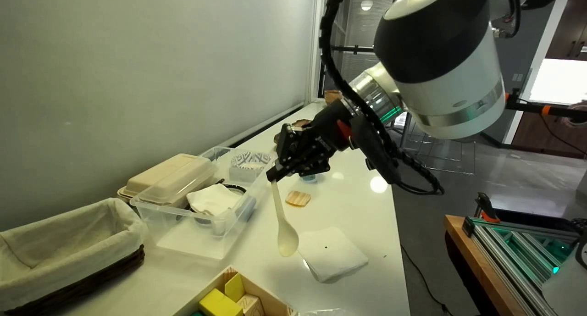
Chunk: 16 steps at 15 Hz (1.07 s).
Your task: Remove the paper towel and the spoon from the box
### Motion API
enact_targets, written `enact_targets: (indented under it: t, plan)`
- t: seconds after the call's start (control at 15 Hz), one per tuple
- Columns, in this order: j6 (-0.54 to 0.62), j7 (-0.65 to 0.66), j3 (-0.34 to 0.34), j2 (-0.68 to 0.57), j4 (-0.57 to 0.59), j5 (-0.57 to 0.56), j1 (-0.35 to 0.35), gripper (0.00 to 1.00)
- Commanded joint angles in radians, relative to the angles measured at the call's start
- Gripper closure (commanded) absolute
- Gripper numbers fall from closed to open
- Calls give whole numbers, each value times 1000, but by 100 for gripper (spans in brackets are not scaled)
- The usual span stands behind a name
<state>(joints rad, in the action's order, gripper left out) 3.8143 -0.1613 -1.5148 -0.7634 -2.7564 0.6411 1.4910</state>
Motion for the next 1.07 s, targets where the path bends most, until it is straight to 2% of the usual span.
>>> enact_targets:
  t: [0.0, 0.2, 0.4, 0.6, 1.0]
  plan:
    - [-188, -129, -28, -86, 1, 53, 139, 99]
    - [-318, -229, -39, -49, 6, 156, 250, 99]
    - [-373, -337, -28, -7, 10, 252, 327, 99]
    - [-351, -444, -1, -9, 10, 298, 359, 99]
    - [-287, -589, 54, -30, 10, 363, 373, 99]
